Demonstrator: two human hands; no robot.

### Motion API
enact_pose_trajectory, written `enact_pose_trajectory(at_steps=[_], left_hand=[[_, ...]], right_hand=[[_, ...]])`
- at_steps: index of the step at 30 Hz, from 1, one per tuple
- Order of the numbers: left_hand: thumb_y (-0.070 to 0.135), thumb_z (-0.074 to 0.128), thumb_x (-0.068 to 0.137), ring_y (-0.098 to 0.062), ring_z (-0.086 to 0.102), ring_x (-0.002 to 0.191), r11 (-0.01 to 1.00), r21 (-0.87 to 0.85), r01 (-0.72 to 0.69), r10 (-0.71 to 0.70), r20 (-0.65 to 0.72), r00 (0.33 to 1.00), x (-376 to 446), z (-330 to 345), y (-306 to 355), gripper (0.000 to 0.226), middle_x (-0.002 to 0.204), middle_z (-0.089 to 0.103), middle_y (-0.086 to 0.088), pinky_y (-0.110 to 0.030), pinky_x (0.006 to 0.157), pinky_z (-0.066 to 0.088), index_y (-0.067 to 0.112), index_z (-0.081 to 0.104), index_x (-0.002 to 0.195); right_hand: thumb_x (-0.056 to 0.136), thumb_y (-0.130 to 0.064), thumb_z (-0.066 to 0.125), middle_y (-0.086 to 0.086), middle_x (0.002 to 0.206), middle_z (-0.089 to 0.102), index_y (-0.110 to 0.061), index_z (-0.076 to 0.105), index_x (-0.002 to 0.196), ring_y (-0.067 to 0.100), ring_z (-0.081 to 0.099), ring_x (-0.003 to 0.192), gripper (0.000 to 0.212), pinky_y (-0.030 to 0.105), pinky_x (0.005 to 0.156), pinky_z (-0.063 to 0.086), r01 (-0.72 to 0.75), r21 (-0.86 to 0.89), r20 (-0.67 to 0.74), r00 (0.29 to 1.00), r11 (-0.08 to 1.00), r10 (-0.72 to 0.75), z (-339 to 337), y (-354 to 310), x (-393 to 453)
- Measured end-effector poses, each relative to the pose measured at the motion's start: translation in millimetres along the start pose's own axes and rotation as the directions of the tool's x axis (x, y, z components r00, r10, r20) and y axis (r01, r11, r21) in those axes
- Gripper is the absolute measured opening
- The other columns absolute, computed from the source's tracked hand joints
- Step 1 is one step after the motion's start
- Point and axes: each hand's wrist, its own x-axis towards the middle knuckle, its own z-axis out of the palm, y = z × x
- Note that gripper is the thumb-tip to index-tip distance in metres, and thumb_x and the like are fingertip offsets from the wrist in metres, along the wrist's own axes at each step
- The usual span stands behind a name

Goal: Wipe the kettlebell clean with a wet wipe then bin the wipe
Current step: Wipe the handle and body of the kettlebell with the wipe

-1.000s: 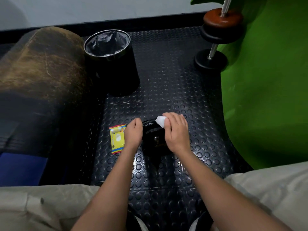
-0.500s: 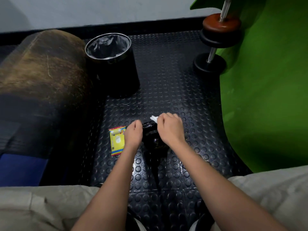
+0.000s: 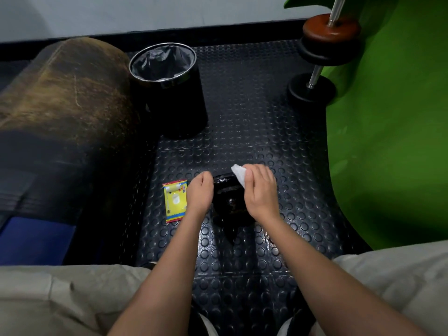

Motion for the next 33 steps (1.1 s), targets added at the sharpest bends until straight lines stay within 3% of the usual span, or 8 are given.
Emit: enact_pose_trajectory(at_steps=[6,12,19,21,25,27,29,33], left_hand=[[0.026,0.034,0.098,-0.016,0.032,0.064,1.0,-0.008,0.001,-0.001,-0.007,1.0,-1,0,2,0.03,0.065,0.036,0.002,-0.035,0.058,0.027,0.018,0.031,0.069],[0.028,0.034,0.097,-0.016,0.031,0.064,1.0,-0.013,0.015,-0.016,-0.011,1.0,-1,1,0,0.03,0.065,0.035,0.002,-0.035,0.057,0.026,0.018,0.03,0.069],[0.03,0.034,0.095,-0.017,0.032,0.063,0.999,-0.031,0.035,-0.036,-0.023,0.999,1,2,-2,0.031,0.064,0.035,0.003,-0.034,0.058,0.026,0.02,0.029,0.067],[0.03,0.034,0.096,-0.017,0.031,0.064,0.999,-0.026,0.026,-0.026,-0.02,0.999,2,2,-3,0.031,0.064,0.035,0.003,-0.034,0.057,0.025,0.019,0.029,0.067],[0.028,0.033,0.097,-0.017,0.03,0.063,1.0,-0.001,0.013,-0.013,-0.013,1.0,2,1,-2,0.032,0.064,0.034,0.002,-0.035,0.057,0.024,0.018,0.029,0.067],[0.028,0.033,0.098,-0.017,0.031,0.063,1.0,-0.011,0.018,-0.018,-0.016,1.0,3,2,-2,0.034,0.063,0.035,0.002,-0.035,0.057,0.025,0.019,0.03,0.066],[0.028,0.034,0.098,-0.017,0.031,0.063,1.0,-0.018,0.021,-0.021,-0.023,1.0,4,2,-3,0.034,0.063,0.036,0.002,-0.036,0.057,0.025,0.018,0.03,0.065],[0.028,0.034,0.097,-0.017,0.034,0.064,1.0,-0.012,0.002,-0.002,-0.025,1.0,7,1,-6,0.03,0.065,0.039,0.0,-0.035,0.057,0.028,0.018,0.034,0.068]], right_hand=[[0.108,-0.031,0.028,-0.01,0.084,0.05,-0.026,0.048,0.081,0.015,0.049,0.088,0.034,0.031,0.074,0.036,-0.459,0.282,0.168,0.888,0.843,0.428,-11,-12,10],[0.107,-0.039,0.028,-0.002,0.101,0.056,-0.018,0.055,0.111,0.015,0.053,0.093,0.034,0.033,0.08,0.042,-0.758,0.445,0.406,0.646,0.477,0.647,-22,-14,21],[0.103,-0.038,0.032,0.006,0.098,0.065,-0.012,0.063,0.12,0.019,0.059,0.082,0.044,0.031,0.064,0.045,-0.866,0.467,0.542,0.442,0.181,0.715,-19,-10,24],[0.104,-0.035,0.03,0.005,0.099,0.063,-0.01,0.063,0.114,0.019,0.058,0.084,0.043,0.033,0.071,0.046,-0.839,0.481,0.465,0.491,0.255,0.737,-15,-11,24],[0.106,-0.03,0.031,-0.002,0.084,0.055,-0.013,0.056,0.088,0.016,0.051,0.078,0.035,0.035,0.071,0.037,-0.665,0.403,0.164,0.729,0.629,0.665,-9,-21,20],[0.106,-0.027,0.032,-0.003,0.087,0.056,-0.015,0.056,0.084,0.019,0.052,0.086,0.034,0.035,0.072,0.037,-0.531,0.278,0.088,0.844,0.801,0.529,-5,-24,18],[0.106,-0.025,0.031,-0.005,0.09,0.057,-0.018,0.056,0.085,0.017,0.051,0.092,0.033,0.035,0.092,0.041,-0.335,0.116,0.045,0.942,0.935,0.332,-2,-24,16],[0.105,-0.03,0.025,-0.007,0.089,0.062,-0.019,0.06,0.086,0.014,0.054,0.093,0.041,0.038,0.122,0.022,0.001,-0.09,0.055,0.999,0.996,0.004,3,-32,10]])
